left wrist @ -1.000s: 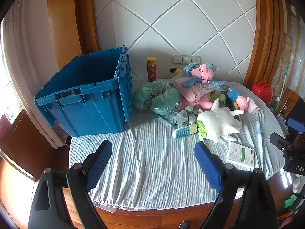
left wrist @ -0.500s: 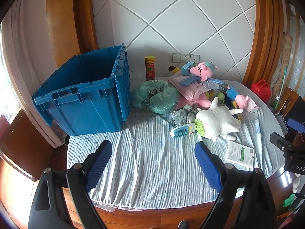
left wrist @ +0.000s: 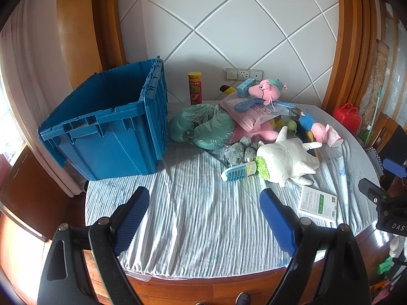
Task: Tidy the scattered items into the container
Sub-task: 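Move both tools toward the toy pile, left toward the white-teal device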
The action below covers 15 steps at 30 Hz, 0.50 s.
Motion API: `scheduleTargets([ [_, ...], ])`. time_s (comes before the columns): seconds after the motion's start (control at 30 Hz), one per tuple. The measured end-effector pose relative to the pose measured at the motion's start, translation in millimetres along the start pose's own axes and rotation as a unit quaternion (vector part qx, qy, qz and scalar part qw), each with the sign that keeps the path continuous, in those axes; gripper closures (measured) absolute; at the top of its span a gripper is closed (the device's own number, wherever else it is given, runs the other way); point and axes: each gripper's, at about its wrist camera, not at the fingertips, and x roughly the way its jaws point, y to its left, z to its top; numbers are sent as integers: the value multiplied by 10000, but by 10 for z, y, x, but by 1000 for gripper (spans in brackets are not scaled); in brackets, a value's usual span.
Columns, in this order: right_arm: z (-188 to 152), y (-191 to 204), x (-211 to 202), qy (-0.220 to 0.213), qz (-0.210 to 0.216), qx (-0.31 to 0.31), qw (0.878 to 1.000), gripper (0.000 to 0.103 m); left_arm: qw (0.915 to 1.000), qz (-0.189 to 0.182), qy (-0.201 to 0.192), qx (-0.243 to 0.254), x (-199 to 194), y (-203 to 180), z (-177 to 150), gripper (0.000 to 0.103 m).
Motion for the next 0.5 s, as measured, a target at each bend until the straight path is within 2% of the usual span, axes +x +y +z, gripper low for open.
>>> scheduleTargets([
  [0.3, -69, -396, 32, -181, 406, 450, 9980, 0, 9999, -118, 61, -41, 139, -236, 15, 14],
  [0.5, -105, -714, 117, -148, 412, 509, 9977, 0, 9995, -190, 216, -137, 331, -440, 32, 14],
])
